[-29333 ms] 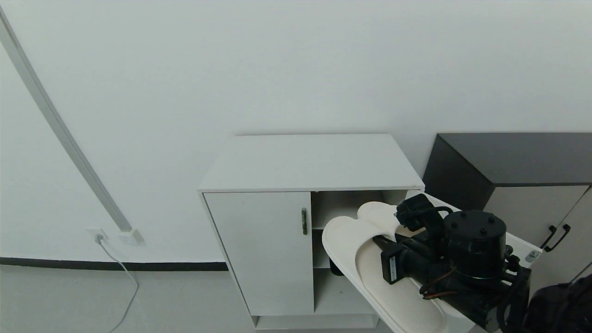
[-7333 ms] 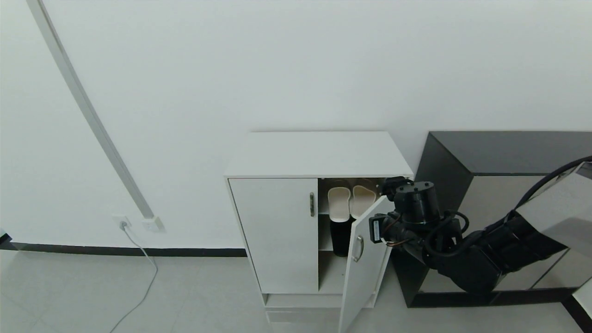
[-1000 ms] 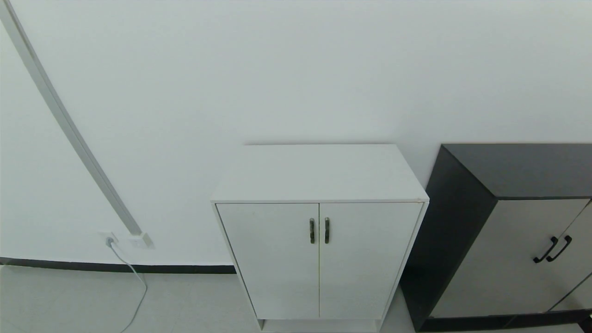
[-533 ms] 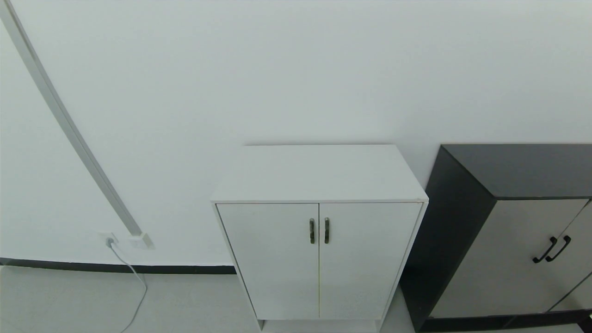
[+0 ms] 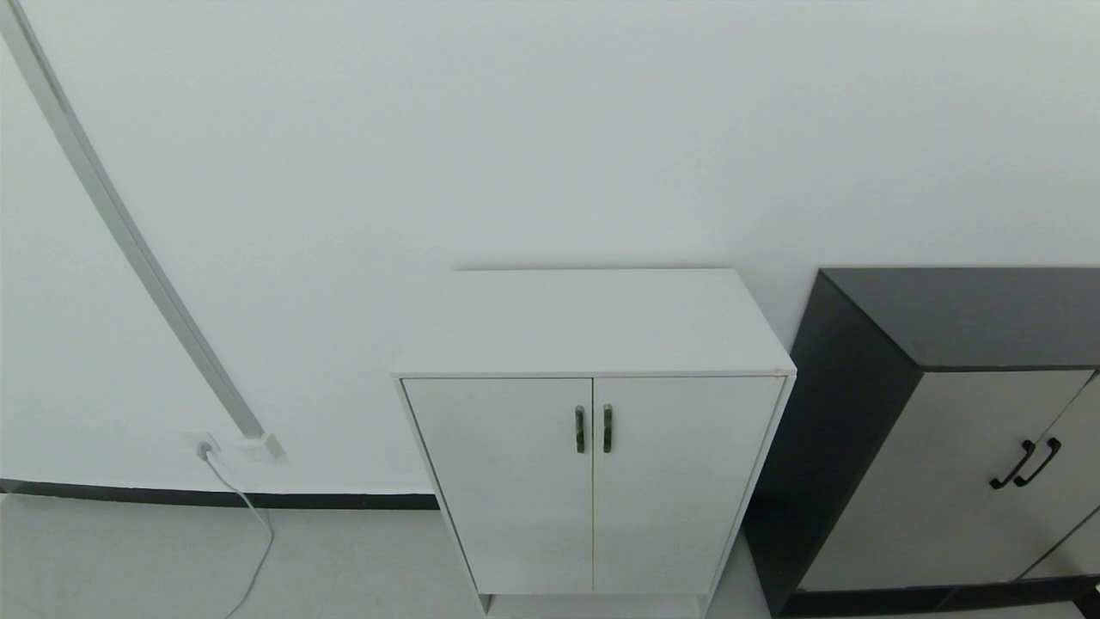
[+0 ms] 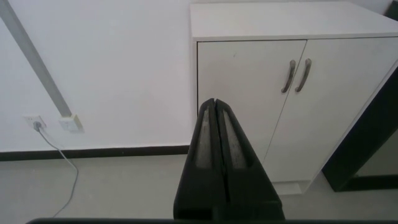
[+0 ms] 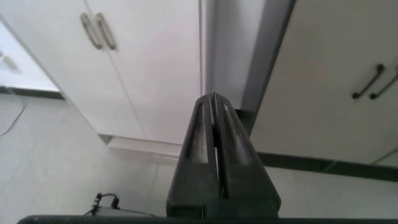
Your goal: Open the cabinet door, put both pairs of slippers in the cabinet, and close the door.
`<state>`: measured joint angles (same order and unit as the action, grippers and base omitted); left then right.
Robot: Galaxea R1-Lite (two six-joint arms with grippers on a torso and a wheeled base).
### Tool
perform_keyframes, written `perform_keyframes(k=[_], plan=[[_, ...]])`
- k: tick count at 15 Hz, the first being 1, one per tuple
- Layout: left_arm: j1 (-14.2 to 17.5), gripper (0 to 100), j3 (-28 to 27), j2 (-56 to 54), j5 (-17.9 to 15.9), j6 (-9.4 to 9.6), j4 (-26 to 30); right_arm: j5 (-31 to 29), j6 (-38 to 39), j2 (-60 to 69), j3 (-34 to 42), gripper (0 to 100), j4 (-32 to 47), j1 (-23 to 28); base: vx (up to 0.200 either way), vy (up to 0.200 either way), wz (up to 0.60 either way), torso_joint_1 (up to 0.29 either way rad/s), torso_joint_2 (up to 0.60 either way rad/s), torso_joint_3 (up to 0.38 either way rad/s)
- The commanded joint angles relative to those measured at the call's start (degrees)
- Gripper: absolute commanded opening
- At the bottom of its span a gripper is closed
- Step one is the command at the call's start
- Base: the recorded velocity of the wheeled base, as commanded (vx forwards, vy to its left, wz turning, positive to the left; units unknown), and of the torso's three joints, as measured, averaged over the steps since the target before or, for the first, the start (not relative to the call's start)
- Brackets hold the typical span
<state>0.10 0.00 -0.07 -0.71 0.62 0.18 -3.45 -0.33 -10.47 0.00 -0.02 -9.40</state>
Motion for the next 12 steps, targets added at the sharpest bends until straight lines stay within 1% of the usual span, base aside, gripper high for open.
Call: perform_keyframes(k=[1, 5, 12], plan=[[-0.01, 0, 0.0, 0.07, 0.0, -0.01, -0.01, 0.02, -0.02, 2.21, 0.0, 0, 0.02, 4.56, 0.0, 0.0, 0.0, 0.0, 0.0, 0.0], [-0.01, 0, 0.0, 0.07, 0.0, -0.01, -0.01, 0.02, 0.07, 9.24, 0.0, 0, 0.02, 9.14, 0.0, 0.0, 0.0, 0.0, 0.0, 0.0], [-0.01, 0, 0.0, 0.07, 0.0, 0.08, -0.01, -1.3, 2.09, 10.47, 0.0, 0, -0.15, 9.49, 0.0, 0.0, 0.0, 0.0, 0.0, 0.0]])
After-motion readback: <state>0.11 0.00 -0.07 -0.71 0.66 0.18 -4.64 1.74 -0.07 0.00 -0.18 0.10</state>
